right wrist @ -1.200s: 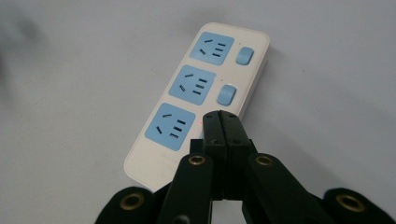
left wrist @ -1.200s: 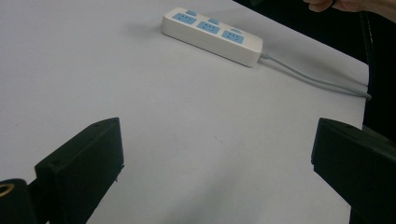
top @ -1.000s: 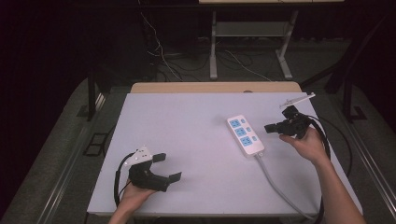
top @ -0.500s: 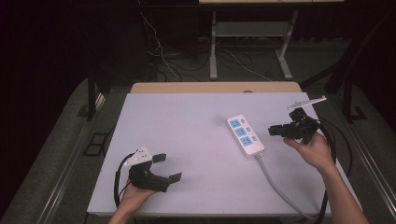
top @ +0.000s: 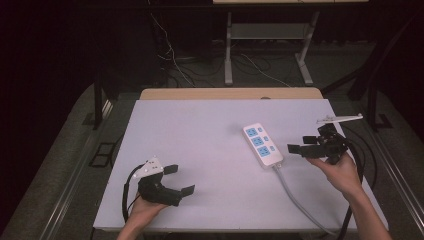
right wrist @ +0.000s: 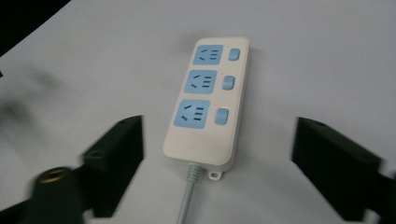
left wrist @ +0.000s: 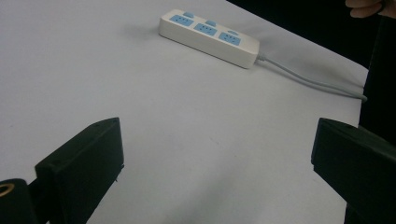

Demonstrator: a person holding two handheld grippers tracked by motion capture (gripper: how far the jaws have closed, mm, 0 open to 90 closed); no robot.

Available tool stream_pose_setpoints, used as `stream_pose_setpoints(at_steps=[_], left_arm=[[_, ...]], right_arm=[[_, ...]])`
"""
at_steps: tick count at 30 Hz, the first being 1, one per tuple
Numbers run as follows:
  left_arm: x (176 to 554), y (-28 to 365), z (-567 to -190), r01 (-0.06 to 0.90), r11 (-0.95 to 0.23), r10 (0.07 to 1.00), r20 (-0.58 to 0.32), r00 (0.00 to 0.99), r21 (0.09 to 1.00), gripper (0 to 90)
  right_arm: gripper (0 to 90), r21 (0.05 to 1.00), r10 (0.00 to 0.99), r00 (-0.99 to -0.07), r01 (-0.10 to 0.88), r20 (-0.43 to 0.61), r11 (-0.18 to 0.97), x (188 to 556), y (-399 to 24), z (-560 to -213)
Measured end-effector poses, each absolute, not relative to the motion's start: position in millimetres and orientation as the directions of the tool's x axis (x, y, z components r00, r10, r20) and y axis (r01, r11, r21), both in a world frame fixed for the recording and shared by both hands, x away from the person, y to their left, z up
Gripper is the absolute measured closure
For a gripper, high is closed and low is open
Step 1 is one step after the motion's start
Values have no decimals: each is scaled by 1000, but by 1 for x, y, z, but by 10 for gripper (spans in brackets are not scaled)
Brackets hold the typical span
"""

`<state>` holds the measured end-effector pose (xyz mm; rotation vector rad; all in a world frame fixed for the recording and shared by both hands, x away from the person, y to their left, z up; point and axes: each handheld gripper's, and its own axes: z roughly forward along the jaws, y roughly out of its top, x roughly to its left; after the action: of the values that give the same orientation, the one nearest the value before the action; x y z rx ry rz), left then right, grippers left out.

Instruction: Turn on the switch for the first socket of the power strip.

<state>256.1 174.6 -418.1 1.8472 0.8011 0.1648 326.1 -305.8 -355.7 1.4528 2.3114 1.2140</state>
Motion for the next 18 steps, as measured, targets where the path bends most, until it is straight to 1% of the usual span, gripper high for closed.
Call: stream_pose_setpoints(at_steps=[1, 2, 3, 11, 18], left_arm=[[256, 175, -418, 447, -208, 594, -250, 764, 870, 9], [256, 175, -418, 447, -207, 594, -251, 764, 870, 9], [256, 175, -418, 447, -206, 595, -252, 763, 870, 9], [256, 175, -418, 448, -202, 596, -254, 762, 871, 9], [256, 175, -418, 450, -204, 593, -256, 763, 869, 9]], right_arm=[[94, 704, 807, -523, 681, 275, 201, 323, -305, -356], [16, 708, 801, -528, 678, 283, 197, 321, -304, -357], [1, 711, 795, -534, 676, 288, 196, 318, -304, -358], [0, 760, 747, -594, 621, 298, 191, 293, -301, -366], [0, 777, 717, -626, 600, 308, 190, 277, -299, -374]])
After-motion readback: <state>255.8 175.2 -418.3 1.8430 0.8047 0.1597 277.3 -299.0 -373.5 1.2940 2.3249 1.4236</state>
